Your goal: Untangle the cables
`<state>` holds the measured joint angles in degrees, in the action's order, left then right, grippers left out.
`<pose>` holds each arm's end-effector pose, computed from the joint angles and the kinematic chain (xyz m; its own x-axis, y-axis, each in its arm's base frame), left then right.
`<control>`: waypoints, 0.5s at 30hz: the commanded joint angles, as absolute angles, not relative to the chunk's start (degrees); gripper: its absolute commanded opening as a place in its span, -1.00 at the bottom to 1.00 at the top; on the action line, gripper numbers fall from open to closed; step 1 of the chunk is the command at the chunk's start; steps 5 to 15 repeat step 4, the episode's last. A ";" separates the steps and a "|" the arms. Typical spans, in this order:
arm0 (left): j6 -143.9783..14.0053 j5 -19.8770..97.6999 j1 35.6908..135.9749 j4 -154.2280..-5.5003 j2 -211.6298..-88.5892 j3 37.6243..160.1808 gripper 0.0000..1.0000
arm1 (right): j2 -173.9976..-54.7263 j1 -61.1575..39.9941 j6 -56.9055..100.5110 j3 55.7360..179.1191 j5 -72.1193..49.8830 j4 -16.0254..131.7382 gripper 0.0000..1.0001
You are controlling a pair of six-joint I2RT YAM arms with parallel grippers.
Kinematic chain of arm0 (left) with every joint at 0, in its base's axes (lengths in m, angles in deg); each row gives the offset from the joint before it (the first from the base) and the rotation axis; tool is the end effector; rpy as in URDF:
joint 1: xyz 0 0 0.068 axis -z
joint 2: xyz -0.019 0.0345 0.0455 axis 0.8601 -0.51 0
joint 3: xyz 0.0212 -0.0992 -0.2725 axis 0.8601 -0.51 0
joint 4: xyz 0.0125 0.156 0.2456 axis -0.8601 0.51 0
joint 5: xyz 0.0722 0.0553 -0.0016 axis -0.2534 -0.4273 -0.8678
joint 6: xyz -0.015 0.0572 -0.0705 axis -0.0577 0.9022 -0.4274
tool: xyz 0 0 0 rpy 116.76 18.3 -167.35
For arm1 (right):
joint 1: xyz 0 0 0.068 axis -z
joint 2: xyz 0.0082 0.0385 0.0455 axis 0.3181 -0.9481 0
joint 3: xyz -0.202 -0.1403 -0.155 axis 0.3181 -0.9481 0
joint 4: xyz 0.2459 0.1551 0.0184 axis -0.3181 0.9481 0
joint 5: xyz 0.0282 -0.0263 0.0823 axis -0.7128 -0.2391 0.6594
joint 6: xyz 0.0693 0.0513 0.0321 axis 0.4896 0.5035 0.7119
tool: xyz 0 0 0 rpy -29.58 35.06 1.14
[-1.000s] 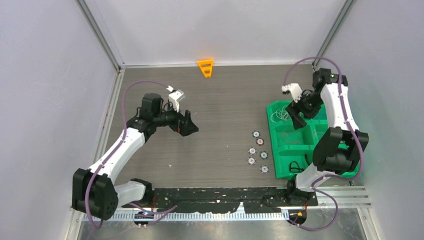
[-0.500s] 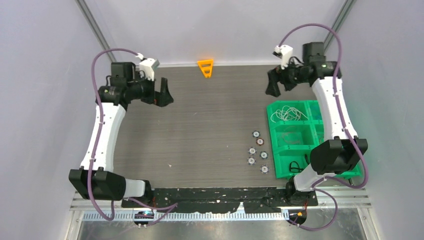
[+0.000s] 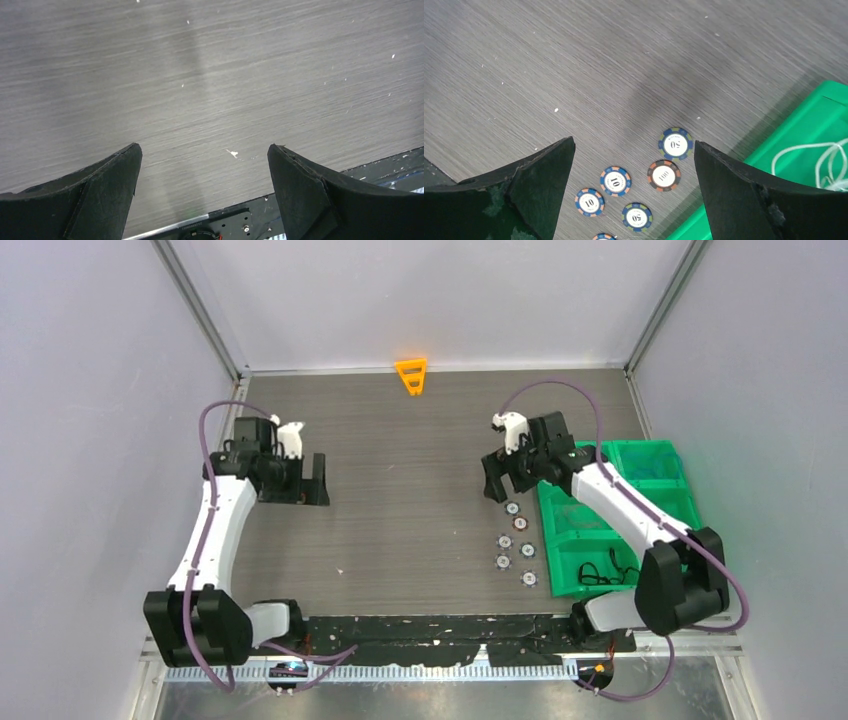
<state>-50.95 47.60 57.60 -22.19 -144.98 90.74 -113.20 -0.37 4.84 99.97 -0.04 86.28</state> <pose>0.2789 -0.0157 0.2740 -0.8757 0.0145 -0.4826 0.1464 0.9605 -0.2366 0.3187 0.1373 0.2269 -0.6333 -0.3934 -0.6664 -0.6204 0.7729 0.1332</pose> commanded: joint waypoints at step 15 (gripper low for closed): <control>-52.00 45.01 58.80 -23.73 -141.65 93.47 0.99 | -103.64 -0.20 6.50 100.76 -4.07 79.84 0.90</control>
